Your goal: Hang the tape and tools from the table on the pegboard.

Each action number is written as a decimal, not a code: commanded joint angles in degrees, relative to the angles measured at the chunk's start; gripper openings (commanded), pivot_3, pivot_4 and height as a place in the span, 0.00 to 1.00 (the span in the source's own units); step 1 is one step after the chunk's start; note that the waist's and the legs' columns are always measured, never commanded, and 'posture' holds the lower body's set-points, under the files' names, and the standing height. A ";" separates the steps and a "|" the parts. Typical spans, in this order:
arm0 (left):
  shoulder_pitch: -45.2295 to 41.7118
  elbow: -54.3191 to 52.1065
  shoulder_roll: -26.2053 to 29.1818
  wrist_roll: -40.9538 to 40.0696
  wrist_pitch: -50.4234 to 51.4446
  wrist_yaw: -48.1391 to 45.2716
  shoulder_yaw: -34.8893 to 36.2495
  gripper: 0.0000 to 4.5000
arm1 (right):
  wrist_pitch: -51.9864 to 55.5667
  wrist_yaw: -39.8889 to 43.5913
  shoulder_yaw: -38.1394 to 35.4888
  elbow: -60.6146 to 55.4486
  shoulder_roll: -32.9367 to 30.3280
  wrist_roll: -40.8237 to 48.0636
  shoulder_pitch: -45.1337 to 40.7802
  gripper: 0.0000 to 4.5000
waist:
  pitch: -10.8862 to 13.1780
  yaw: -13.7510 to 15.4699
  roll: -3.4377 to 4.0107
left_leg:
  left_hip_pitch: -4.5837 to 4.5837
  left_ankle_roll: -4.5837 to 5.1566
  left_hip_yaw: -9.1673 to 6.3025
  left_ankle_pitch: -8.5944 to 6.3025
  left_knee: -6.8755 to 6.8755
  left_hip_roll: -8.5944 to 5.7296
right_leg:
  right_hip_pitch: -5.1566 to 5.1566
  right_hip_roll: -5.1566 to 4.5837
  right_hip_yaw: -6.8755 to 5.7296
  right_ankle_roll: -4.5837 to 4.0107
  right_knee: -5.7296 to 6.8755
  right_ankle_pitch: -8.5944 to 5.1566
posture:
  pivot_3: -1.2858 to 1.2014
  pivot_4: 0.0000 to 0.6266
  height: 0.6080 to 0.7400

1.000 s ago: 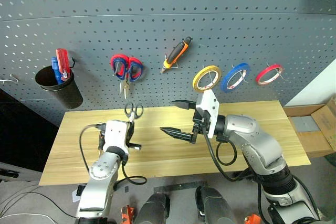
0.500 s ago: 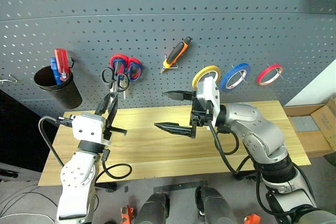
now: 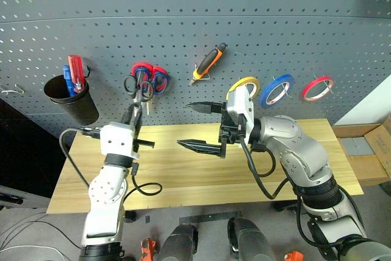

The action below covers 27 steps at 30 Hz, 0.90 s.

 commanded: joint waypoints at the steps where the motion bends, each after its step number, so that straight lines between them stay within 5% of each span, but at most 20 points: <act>1: -1.15 1.36 0.28 0.53 -1.89 0.42 0.07 0.04 | -0.52 -0.75 -0.29 -2.88 -0.07 -0.12 -0.82 1.00 | 0.00 -0.08 0.00 | 0.00 -0.01 0.00 0.00 -0.01 0.01 | -0.03 0.02 0.00 0.00 0.01 0.00 | 0.50 0.29 1.00; 15: -17.58 22.37 -0.34 3.51 -0.48 11.14 2.51 0.04 | -0.80 -4.49 -0.33 -2.50 1.20 -1.23 -2.78 1.00 | -0.03 -0.19 -0.03 | -0.02 -0.03 0.09 0.00 0.04 0.07 | -0.17 0.09 -0.04 -0.01 0.11 0.02 | 0.49 0.29 1.00; 23: -15.24 17.82 -3.77 -2.30 5.32 5.60 0.07 0.04 | -1.26 -6.22 -0.28 -1.20 1.58 -3.54 -3.51 1.00 | -0.22 -1.27 -0.12 | -0.22 -0.07 0.25 0.00 0.05 0.15 | -0.54 0.12 0.01 -0.05 0.22 0.05 | 0.49 0.28 1.00; 27: -13.62 15.79 -2.71 -3.85 7.77 4.77 1.37 0.34 | -3.27 -8.06 0.46 1.73 2.19 -7.09 -3.70 1.00 | -0.46 -1.36 -0.14 | -0.25 -0.07 0.33 0.00 0.08 0.17 | -0.58 0.12 0.00 -0.14 0.25 0.11 | 0.50 0.29 1.00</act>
